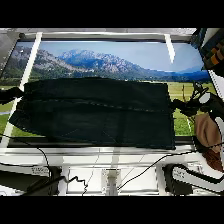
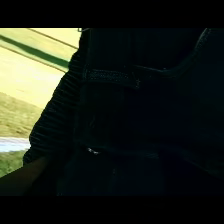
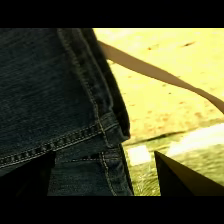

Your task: Fold the clothes and pants, and hang the long-sleeved shirts on hangers.

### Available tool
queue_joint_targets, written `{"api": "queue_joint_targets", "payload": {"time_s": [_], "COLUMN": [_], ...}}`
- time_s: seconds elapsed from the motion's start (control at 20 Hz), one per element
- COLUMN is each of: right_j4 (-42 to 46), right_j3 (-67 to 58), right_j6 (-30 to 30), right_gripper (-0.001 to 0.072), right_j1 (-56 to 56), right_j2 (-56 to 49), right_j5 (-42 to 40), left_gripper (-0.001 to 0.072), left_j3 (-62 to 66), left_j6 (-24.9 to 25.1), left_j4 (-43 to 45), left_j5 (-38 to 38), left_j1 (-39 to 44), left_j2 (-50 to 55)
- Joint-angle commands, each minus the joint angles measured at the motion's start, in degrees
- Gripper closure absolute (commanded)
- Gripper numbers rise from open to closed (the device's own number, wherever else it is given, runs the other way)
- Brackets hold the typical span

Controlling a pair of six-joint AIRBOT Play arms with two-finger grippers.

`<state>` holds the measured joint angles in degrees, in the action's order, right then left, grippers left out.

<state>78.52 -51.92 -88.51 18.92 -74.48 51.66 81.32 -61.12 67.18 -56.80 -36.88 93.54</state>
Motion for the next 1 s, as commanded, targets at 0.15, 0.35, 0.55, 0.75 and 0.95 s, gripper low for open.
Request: {"api": "queue_joint_targets", "payload": {"time_s": [0.15,0.35,0.55,0.75,0.95], "right_j4": [0.2,0.1,0.2,-0.4,-0.6], "right_j3": [-9.9,-16.2,-16.5,-16.5,-16.5], "right_j6": [0.1,1.1,1.1,1.1,0.8], "right_gripper": [0.0025,0.0025,0.0025,0.0025,0.0025], "right_j1": [0.0,0.0,0.0,0.0,0.0], "right_j2": [-0.2,-0.2,-0.2,-0.2,-0.2], "right_j5": [9.2,12.3,12.9,13.7,13.8], "left_gripper": [0.0288,0.0254,0.0258,0.0232,0.0007], "left_j3": [0.1,0.0,-9.0,-28.5,-36.9], "left_j6": [-5.7,-9.3,-8.5,-3.5,0.6], "left_j4": [6.3,9.0,0.9,-7.4,-10.5], "left_j5": [-4.2,-22.6,-24.7,-4.6,1.8], "left_j1": [-1.3,-9.2,-22.0,-32.4,-32.4], "left_j2": [-9.6,-15.4,-19.5,-27.6,-24.7]}}
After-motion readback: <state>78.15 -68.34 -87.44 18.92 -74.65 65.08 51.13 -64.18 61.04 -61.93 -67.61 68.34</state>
